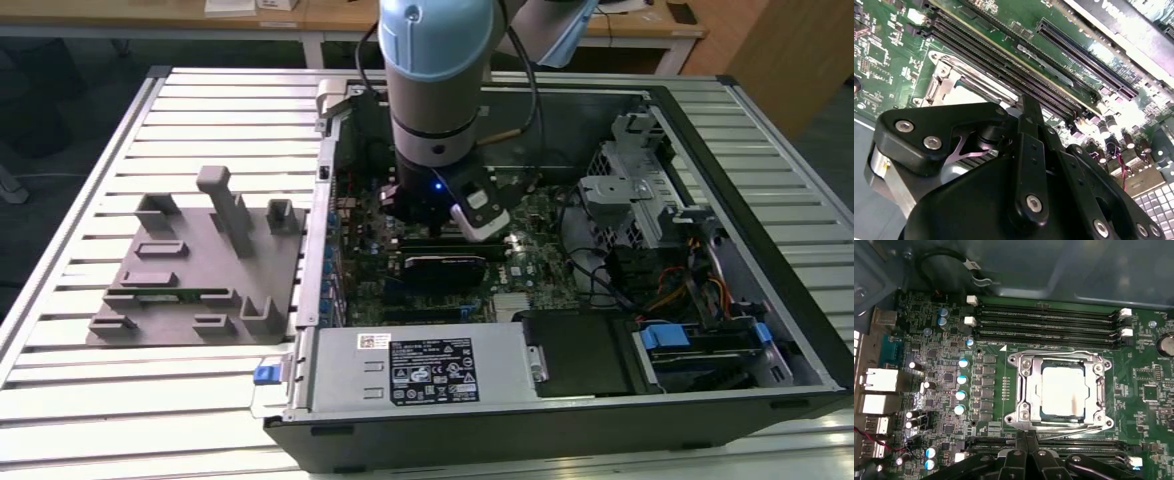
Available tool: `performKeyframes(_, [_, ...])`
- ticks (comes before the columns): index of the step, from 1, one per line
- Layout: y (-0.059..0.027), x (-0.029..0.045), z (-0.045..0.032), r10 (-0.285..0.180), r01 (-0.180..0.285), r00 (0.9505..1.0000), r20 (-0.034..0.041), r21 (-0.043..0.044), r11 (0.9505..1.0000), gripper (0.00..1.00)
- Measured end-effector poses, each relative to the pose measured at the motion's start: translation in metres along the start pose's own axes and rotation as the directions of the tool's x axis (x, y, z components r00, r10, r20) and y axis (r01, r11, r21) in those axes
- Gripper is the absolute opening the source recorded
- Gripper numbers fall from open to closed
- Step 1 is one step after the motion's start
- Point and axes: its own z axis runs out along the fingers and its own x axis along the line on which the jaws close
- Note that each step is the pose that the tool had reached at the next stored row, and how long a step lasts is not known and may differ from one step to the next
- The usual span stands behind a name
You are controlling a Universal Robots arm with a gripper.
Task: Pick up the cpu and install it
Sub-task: 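Install the second cpu locking lever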
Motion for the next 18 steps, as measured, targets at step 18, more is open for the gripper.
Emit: performKeyframes(18, [-0.0038,0.0125,0.0122,0.005,-0.004,1.0,0.0012,-0.0593,0.9982,0.11])
